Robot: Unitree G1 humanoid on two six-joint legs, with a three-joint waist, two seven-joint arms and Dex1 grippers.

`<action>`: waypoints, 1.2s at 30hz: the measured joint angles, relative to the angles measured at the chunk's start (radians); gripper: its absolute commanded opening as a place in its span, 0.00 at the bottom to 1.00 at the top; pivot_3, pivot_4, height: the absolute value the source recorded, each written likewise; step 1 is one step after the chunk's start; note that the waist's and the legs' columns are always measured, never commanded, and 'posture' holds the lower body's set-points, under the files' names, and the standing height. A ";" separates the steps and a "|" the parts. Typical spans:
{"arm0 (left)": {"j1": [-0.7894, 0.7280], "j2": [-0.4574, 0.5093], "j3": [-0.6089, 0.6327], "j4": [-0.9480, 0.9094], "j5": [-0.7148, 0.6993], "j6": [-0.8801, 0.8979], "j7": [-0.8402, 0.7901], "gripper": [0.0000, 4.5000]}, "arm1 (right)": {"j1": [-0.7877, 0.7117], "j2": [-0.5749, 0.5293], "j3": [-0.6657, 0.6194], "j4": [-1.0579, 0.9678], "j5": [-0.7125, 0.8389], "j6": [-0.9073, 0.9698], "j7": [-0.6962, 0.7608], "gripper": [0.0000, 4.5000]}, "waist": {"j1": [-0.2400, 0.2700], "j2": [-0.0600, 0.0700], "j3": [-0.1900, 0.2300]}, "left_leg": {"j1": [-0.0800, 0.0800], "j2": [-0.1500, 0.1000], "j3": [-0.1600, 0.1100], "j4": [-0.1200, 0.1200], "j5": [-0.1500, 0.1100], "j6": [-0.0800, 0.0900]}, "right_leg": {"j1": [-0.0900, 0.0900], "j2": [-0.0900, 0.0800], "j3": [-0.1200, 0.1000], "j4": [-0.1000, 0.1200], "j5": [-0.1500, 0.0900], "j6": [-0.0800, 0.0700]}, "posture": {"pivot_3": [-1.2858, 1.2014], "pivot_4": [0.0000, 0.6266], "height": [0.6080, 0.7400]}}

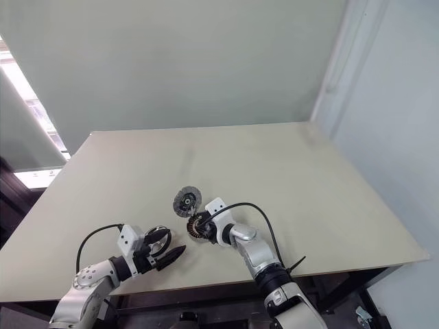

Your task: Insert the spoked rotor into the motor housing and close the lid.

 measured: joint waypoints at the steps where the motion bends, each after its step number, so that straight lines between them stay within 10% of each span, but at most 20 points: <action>1: 0.000 0.000 -0.001 0.000 0.000 0.000 0.000 1.00 | 0.000 0.001 0.000 0.000 0.000 0.000 0.001 0.85 | 0.000 0.000 0.000 | 0.000 0.000 0.000 0.000 0.000 0.000 | 0.000 0.000 0.000 0.000 0.000 0.000 | 0.52 0.00 1.00; 3: -0.001 0.000 -0.002 0.000 0.000 0.000 0.000 1.00 | 0.000 0.006 -0.002 0.000 0.004 0.000 0.002 0.99 | 0.000 0.000 0.000 | 0.000 0.000 0.000 0.000 0.000 0.000 | 0.000 0.000 0.000 0.000 0.000 0.000 | 0.52 0.00 1.00; 11: -0.013 0.000 -0.003 0.001 0.000 -0.001 -0.001 1.00 | 0.002 0.006 -0.037 -0.037 0.038 0.020 0.023 0.99 | 0.000 0.000 0.000 | 0.000 0.000 0.000 0.000 0.000 0.000 | 0.000 0.000 0.000 0.000 0.000 0.000 | 0.52 0.00 1.00; 25: -0.023 0.000 -0.006 0.012 0.001 -0.001 -0.010 1.00 | 0.049 -0.050 -0.016 -0.192 0.029 0.077 0.022 0.01 | -0.003 0.000 0.000 | 0.000 0.001 0.000 -0.001 0.000 0.000 | -0.001 0.000 0.000 0.000 0.000 0.000 | 0.52 0.00 1.00; 36: -0.021 0.002 -0.005 0.012 0.001 -0.001 -0.010 1.00 | 0.028 -0.025 0.028 -0.046 -0.020 0.017 -0.002 0.01 | -0.022 0.000 0.000 | 0.000 0.000 0.000 -0.001 0.000 0.000 | 0.000 0.000 0.000 0.000 0.000 0.000 | 0.52 0.00 1.00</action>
